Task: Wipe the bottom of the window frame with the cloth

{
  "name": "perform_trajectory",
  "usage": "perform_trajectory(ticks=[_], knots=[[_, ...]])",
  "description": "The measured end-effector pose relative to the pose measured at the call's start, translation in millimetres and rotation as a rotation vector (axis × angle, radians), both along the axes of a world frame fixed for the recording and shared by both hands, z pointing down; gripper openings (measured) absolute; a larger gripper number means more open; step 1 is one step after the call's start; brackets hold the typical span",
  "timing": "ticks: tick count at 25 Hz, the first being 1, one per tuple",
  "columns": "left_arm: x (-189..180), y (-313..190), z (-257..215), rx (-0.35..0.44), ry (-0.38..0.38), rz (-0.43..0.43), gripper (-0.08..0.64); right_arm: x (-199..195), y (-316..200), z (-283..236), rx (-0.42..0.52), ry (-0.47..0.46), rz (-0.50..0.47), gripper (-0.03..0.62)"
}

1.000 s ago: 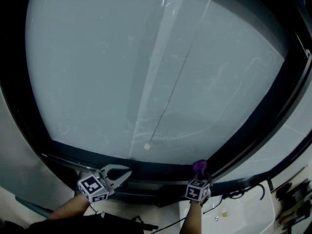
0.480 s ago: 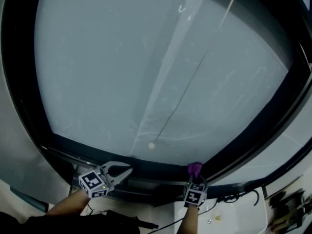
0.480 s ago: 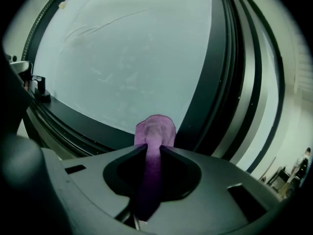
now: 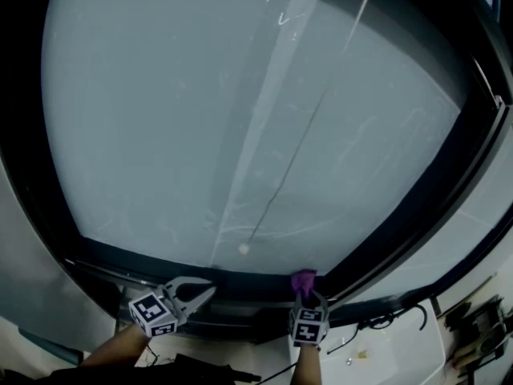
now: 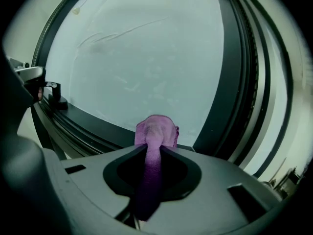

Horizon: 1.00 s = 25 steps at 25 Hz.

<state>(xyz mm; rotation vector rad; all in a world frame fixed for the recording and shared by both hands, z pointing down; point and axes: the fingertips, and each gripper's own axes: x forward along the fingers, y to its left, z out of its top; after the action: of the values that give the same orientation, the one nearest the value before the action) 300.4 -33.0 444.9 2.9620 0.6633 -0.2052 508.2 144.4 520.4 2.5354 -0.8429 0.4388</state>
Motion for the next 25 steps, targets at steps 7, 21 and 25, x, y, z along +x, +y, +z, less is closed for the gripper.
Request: perform_trajectory(ticks=[7, 21, 25], knots=[[2.5, -2.1, -0.1, -0.001, 0.011, 0.01, 0.002, -21.6, -26.7, -2.8, 0.001, 0.01, -0.049, 0.075], [1.3, 0.5, -2.4, -0.016, 0.001, 0.026, 0.002, -52.6, -56.6, -2.4, -0.075, 0.019, -0.127, 0.074], [1.9, -0.3, -1.5, -0.02, 0.003, 0.021, 0.002, -57.2, -63.1, -1.0, -0.075, 0.003, -0.148, 0.074]])
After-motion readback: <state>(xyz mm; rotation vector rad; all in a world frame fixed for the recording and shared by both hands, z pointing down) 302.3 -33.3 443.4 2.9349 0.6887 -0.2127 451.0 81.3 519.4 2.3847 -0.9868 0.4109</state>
